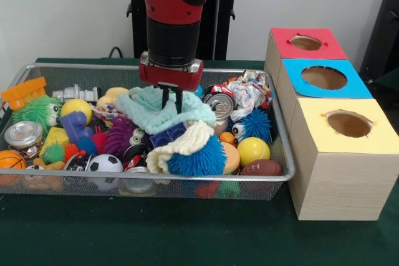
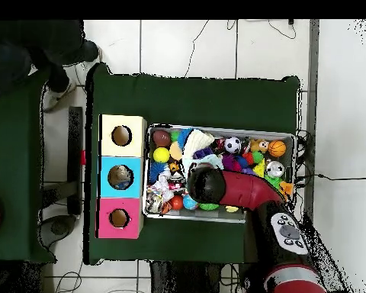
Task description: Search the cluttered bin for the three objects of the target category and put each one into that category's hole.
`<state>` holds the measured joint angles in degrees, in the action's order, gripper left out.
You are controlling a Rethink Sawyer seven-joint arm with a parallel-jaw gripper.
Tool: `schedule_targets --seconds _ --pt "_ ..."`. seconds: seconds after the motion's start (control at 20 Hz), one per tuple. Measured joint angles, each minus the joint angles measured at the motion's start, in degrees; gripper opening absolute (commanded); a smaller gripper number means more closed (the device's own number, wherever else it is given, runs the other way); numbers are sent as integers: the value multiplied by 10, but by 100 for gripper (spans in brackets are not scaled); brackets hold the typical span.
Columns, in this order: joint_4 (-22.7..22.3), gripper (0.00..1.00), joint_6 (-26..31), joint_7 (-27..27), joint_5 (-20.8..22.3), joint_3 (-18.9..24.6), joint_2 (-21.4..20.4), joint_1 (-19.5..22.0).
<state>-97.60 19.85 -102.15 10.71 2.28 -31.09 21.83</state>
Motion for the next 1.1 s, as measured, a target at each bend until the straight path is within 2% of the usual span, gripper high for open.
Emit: schedule_targets --seconds 0.25,0.55,0.9,0.95,1.1 --pt "-4 0 6 0 38 13 -13 22" --pt "-4 0 35 0 58 27 -28 46" --pt "-1 0 158 0 59 47 -70 71" --pt "2 0 192 0 59 53 -80 77" --pt "7 0 228 0 60 60 -94 83"
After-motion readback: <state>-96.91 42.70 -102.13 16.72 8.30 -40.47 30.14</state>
